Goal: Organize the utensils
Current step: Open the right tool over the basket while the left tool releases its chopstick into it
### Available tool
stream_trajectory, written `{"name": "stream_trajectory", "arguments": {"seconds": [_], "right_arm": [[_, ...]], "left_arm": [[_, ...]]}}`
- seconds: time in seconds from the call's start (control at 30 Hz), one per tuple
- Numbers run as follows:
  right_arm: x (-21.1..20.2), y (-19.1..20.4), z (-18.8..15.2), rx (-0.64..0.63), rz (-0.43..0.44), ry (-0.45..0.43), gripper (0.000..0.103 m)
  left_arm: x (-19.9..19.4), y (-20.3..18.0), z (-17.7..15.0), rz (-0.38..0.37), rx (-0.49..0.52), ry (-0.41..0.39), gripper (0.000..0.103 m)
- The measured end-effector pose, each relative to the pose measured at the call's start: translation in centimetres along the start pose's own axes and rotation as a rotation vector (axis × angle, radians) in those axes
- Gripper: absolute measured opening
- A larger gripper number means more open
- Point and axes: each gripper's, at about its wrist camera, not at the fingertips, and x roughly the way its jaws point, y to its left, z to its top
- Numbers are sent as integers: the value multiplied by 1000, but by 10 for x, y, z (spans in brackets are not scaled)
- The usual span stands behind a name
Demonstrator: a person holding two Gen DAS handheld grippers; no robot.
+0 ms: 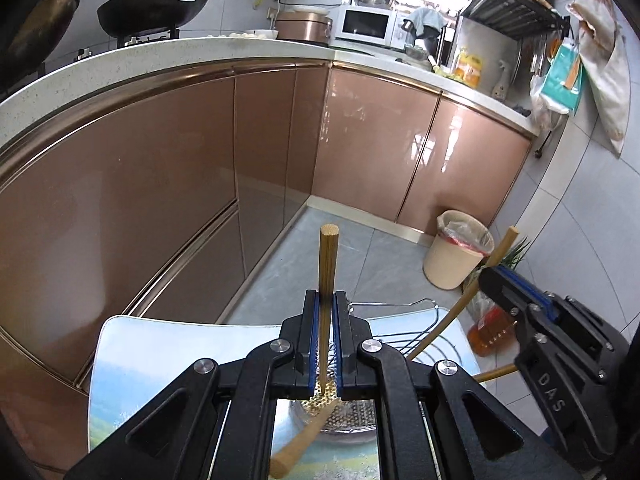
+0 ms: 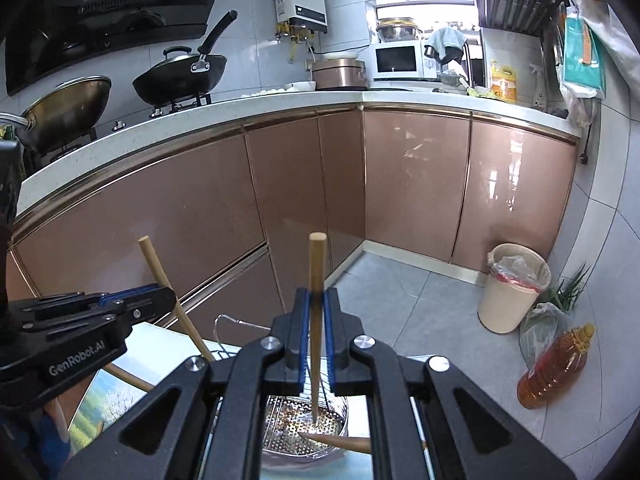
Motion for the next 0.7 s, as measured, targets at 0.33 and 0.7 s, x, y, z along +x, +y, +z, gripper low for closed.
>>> {"name": "stream_trajectory", "arguments": {"seconds": [0.33,0.7], "right_arm": [[-21,0,6,2,-6,3,8],[-83,10,13,-3,-18,-41,8]], "left_arm": [[-16,13,-2,-2,-25,7,15],[-90,34,-12,6,-31,-66,37]]}}
